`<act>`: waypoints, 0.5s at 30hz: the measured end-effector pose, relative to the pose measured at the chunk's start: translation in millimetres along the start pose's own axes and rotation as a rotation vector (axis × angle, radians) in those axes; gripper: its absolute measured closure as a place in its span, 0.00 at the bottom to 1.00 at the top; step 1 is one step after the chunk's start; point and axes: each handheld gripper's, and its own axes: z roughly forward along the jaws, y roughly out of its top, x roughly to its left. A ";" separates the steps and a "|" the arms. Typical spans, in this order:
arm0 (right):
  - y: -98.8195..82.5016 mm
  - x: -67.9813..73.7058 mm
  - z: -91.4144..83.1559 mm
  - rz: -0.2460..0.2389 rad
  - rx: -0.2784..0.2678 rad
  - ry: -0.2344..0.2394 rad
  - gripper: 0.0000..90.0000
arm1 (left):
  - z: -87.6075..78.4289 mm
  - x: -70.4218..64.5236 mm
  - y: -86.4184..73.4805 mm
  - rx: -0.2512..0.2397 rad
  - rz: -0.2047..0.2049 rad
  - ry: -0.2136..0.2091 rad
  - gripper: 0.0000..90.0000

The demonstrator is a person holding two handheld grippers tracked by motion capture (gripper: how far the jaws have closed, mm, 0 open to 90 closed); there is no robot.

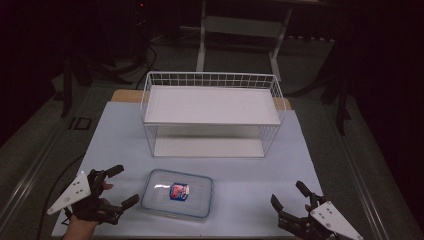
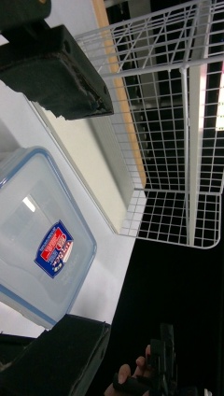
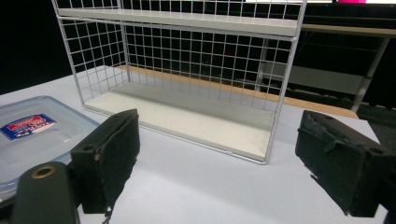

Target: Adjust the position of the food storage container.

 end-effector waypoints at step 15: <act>4.1 13.4 3.9 0.021 -0.005 0.056 0.12 | -10.6 3.8 23.1 -0.036 -0.014 -0.014 0.00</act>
